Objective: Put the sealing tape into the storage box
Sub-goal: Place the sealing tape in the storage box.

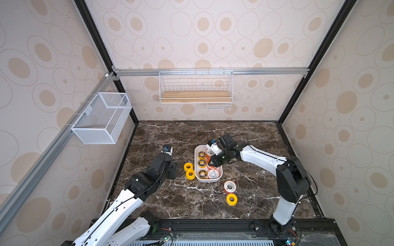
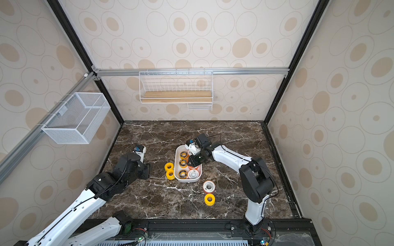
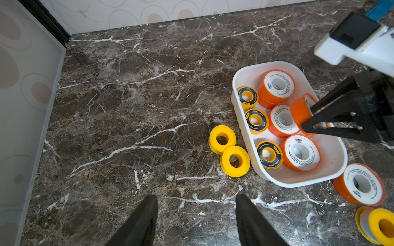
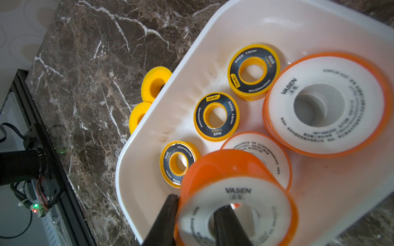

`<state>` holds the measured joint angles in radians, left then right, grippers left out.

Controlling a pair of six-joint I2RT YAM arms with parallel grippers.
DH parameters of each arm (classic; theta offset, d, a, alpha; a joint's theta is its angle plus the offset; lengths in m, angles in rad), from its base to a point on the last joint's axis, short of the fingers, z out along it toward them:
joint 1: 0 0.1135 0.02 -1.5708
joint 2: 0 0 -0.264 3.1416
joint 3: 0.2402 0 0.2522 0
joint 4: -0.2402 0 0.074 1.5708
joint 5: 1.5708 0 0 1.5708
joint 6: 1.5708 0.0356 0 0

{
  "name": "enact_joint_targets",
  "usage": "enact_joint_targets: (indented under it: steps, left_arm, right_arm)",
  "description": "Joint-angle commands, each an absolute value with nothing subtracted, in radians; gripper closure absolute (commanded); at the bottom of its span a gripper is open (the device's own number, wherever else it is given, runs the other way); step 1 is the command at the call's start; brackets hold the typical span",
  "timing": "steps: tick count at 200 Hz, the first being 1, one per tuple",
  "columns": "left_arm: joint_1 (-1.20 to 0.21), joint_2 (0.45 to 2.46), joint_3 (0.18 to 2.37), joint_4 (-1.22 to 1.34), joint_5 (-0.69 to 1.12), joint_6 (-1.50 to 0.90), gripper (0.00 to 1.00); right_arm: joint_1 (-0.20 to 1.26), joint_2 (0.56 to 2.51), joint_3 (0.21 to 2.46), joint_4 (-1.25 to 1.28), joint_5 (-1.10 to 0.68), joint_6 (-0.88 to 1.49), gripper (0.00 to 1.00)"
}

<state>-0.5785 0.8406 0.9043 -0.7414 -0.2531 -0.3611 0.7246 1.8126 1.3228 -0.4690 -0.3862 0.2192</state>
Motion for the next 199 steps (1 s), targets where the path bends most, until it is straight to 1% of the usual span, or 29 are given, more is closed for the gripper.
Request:
enact_joint_targets:
  steps: [1,39,105,199]
  left_arm:
    - [-0.572,0.831,0.917,-0.757,-0.261,-0.350,0.38]
    - [-0.572,0.831,0.917,-0.757,-0.259,-0.350,0.38]
    - [-0.570,0.832,0.917,-0.756,-0.257,-0.352,0.38]
    - [-0.568,0.831,0.917,-0.758,-0.256,-0.351,0.38]
  right_arm:
    - [0.744,1.839,1.366,-0.529,-0.319,0.196,0.73]
    - [0.764,1.883,1.404,-0.572,-0.247,0.186,0.73]
    - [0.777,1.942,1.468,-0.623,-0.172,0.183,0.73]
    - [0.785,2.002,1.527,-0.648,-0.159,0.183,0.73]
